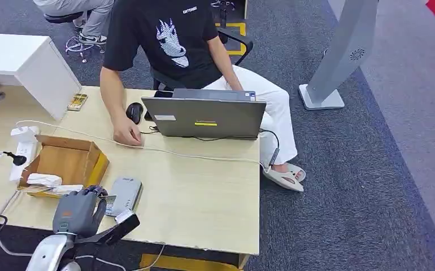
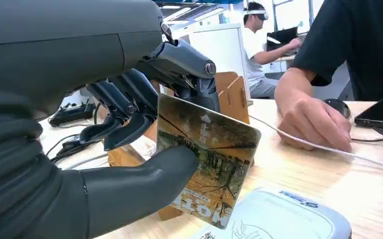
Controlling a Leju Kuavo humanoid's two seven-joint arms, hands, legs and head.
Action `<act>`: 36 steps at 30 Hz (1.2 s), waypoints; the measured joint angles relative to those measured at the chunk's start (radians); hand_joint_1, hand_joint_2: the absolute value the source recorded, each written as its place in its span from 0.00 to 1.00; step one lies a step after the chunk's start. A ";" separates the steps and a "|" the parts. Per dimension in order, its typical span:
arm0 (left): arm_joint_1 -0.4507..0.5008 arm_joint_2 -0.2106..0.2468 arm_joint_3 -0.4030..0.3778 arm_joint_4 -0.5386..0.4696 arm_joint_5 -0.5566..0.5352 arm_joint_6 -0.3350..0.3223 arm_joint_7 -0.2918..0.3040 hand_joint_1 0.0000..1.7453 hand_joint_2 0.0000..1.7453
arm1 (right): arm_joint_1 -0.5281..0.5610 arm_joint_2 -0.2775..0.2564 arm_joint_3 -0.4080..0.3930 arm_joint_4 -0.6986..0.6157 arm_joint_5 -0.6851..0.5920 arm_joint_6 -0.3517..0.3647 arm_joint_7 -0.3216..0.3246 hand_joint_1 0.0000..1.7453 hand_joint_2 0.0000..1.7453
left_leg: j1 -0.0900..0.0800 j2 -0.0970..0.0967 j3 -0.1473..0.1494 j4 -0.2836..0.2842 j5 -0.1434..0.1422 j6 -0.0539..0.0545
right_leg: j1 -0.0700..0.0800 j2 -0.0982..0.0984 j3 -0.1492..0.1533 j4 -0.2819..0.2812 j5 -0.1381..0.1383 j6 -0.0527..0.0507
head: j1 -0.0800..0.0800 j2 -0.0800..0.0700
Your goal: Pass the card to the sensor for recognition and then transmit it.
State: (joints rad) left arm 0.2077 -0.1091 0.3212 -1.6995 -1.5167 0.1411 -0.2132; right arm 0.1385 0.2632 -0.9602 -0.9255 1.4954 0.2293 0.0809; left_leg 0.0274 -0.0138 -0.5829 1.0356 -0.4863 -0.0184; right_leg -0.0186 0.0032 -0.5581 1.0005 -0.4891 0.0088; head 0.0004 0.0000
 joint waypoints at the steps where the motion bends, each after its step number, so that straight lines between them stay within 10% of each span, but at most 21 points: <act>1: 0.000 0.000 0.000 0.000 0.000 0.000 0.000 1.00 1.00 | 0.000 0.000 0.000 0.000 0.000 0.000 0.000 0.00 1.00 | 0.000 0.000 0.000 0.000 0.000 0.000 | 0.000 0.000 0.000 0.000 0.000 0.000 | 0.000 0.000; 36: 0.034 -0.003 -0.021 0.018 0.050 0.000 -0.022 1.00 1.00 | 0.000 0.000 0.000 0.004 -0.053 -0.003 0.021 0.00 1.00 | 0.000 0.000 0.000 0.000 0.000 0.000 | 0.000 0.000 0.000 0.000 0.000 0.000 | 0.000 0.000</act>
State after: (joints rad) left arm 0.2419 -0.1122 0.3006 -1.6816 -1.4668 0.1412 -0.2350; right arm 0.1386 0.2636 -0.9602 -0.9213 1.4420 0.2262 0.1019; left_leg 0.0274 -0.0138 -0.5829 1.0356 -0.4864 -0.0184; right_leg -0.0186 0.0032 -0.5582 1.0005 -0.4891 0.0088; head 0.0004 0.0000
